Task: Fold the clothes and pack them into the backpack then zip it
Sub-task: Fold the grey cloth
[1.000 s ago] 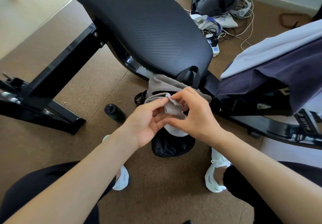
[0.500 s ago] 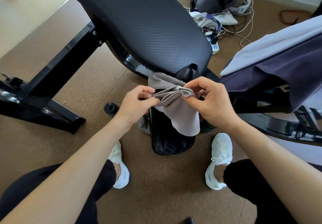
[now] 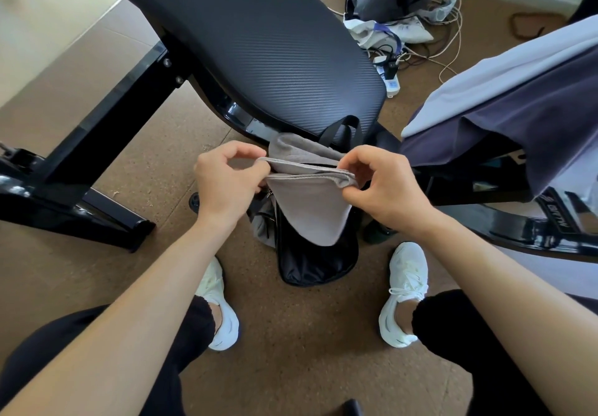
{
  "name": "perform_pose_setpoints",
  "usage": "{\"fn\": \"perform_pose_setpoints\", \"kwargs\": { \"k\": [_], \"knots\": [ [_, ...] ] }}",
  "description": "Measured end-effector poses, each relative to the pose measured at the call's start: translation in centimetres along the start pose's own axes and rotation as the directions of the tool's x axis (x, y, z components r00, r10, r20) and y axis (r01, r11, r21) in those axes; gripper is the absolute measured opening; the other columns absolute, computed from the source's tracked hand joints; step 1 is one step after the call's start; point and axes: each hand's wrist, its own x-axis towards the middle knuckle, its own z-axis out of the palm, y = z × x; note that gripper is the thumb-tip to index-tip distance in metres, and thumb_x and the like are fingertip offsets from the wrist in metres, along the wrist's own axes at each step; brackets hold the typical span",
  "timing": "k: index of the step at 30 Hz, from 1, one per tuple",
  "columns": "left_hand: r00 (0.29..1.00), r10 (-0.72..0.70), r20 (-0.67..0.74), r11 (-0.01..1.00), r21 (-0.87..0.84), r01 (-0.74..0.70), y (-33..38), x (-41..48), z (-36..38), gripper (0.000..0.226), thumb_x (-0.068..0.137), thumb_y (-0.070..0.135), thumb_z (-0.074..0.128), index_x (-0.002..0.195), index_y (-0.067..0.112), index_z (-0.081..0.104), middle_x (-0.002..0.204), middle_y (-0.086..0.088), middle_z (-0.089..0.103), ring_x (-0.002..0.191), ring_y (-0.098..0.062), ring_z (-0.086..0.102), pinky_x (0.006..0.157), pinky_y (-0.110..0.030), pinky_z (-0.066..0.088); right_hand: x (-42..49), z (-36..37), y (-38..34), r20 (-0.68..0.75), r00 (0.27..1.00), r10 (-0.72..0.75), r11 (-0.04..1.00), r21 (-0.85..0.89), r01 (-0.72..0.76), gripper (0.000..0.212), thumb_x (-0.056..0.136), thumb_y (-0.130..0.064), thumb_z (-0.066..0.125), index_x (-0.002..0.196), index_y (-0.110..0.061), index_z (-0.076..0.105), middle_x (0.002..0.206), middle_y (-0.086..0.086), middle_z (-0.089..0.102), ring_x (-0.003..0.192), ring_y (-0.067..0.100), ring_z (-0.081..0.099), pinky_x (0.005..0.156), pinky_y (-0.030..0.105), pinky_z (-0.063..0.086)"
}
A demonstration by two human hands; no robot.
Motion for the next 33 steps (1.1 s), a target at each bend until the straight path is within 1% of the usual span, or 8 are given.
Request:
{"fn": "perform_pose_setpoints", "kwargs": {
  "k": [6, 11, 18, 22, 26, 29, 31, 33],
  "knots": [
    [0.989, -0.033, 0.145, 0.993, -0.107, 0.049, 0.7, -0.8, 0.5, 0.024, 0.087, -0.003, 0.062, 0.09, 0.012, 0.08, 0.079, -0.006, 0.077, 0.054, -0.02, 0.07, 0.047, -0.023, 0.053, 0.1, 0.4, 0.3, 0.096, 0.994, 0.044, 0.989, -0.147, -0.03, 0.041, 0.069, -0.003, 0.068, 0.106, -0.019, 0.069, 0.085, 0.001, 0.063, 0.074, 0.016, 0.057, 0.071, 0.04, 0.052],
    [0.979, -0.039, 0.202, 0.978, -0.191, 0.078, 1.1, -1.3, 1.1, 0.027, 0.087, -0.009, 0.058, 0.083, 0.008, 0.078, 0.068, -0.001, 0.074, 0.053, -0.012, 0.066, 0.047, -0.02, 0.051, 0.4, 0.9, 0.1, 0.151, 0.988, 0.024, 0.962, -0.271, 0.018, 0.034, 0.07, -0.024, 0.062, 0.103, -0.021, 0.07, 0.092, -0.005, 0.057, 0.091, 0.017, 0.051, 0.079, 0.037, 0.048],
    [0.967, -0.032, 0.254, 0.965, -0.245, 0.096, 1.4, -1.9, 1.6, 0.025, 0.089, -0.009, 0.06, 0.083, 0.008, 0.076, 0.073, -0.007, 0.075, 0.061, -0.017, 0.072, 0.051, -0.021, 0.053, 0.9, 3.5, -1.2, 0.158, 0.976, -0.152, 0.856, -0.472, 0.21, 0.041, 0.083, -0.055, 0.063, 0.105, -0.021, 0.063, 0.092, -0.005, 0.066, 0.086, 0.02, 0.06, 0.073, 0.035, 0.045],
    [0.967, -0.024, 0.252, 0.965, -0.246, 0.089, 1.1, -1.5, 1.3, 0.026, 0.088, -0.008, 0.061, 0.081, 0.012, 0.077, 0.072, -0.004, 0.075, 0.063, -0.017, 0.073, 0.052, -0.022, 0.054, 1.0, 4.0, -1.2, 0.214, 0.964, -0.158, 0.901, -0.369, 0.229, 0.038, 0.094, -0.053, 0.046, 0.089, -0.017, 0.058, 0.077, -0.005, 0.059, 0.073, 0.023, 0.06, 0.063, 0.046, 0.049],
    [0.934, 0.074, 0.349, 0.976, -0.218, 0.004, 0.7, -0.9, 0.6, 0.021, 0.086, 0.011, 0.057, 0.088, 0.008, 0.078, 0.071, -0.004, 0.073, 0.055, -0.009, 0.061, 0.051, -0.018, 0.045, 1.1, 2.9, -1.4, 0.266, 0.956, -0.128, 0.937, -0.283, 0.204, 0.032, 0.098, -0.047, 0.048, 0.097, -0.021, 0.065, 0.078, -0.006, 0.064, 0.072, 0.017, 0.06, 0.065, 0.045, 0.049],
    [0.795, 0.243, 0.555, 0.961, -0.252, -0.118, 0.2, -0.1, 0.0, 0.032, 0.082, 0.027, 0.066, 0.108, 0.009, 0.075, 0.094, -0.009, 0.074, 0.079, -0.015, 0.064, 0.074, -0.02, 0.047, 1.4, 1.2, -1.8, 0.312, 0.946, -0.089, 0.992, -0.058, 0.113, 0.011, 0.1, -0.033, 0.062, 0.096, -0.027, 0.071, 0.075, -0.007, 0.064, 0.07, 0.009, 0.058, 0.066, 0.035, 0.048],
    [0.662, 0.304, 0.685, 0.951, -0.258, -0.171, -0.4, -0.4, 0.3, 0.04, 0.079, 0.018, 0.083, 0.116, 0.018, 0.07, 0.105, 0.008, 0.074, 0.098, -0.007, 0.066, 0.086, -0.018, 0.048, 1.6, -0.3, -2.3, 0.343, 0.936, -0.084, 0.993, 0.107, 0.05, 0.011, 0.099, -0.024, 0.066, 0.091, -0.029, 0.072, 0.074, -0.009, 0.061, 0.07, 0.001, 0.053, 0.064, 0.022, 0.042],
    [0.635, 0.266, 0.725, 0.964, -0.207, -0.169, -1.4, -0.9, 1.3, 0.05, 0.075, 0.008, 0.089, 0.119, 0.018, 0.068, 0.113, 0.013, 0.075, 0.11, -0.005, 0.067, 0.093, -0.02, 0.05, 1.7, -1.6, -2.3, 0.356, 0.932, -0.07, 0.986, 0.169, 0.009, 0.014, 0.1, -0.022, 0.065, 0.097, -0.013, 0.075, 0.078, 0.002, 0.065, 0.074, 0.001, 0.054, 0.065, 0.018, 0.042]
  ]
}}
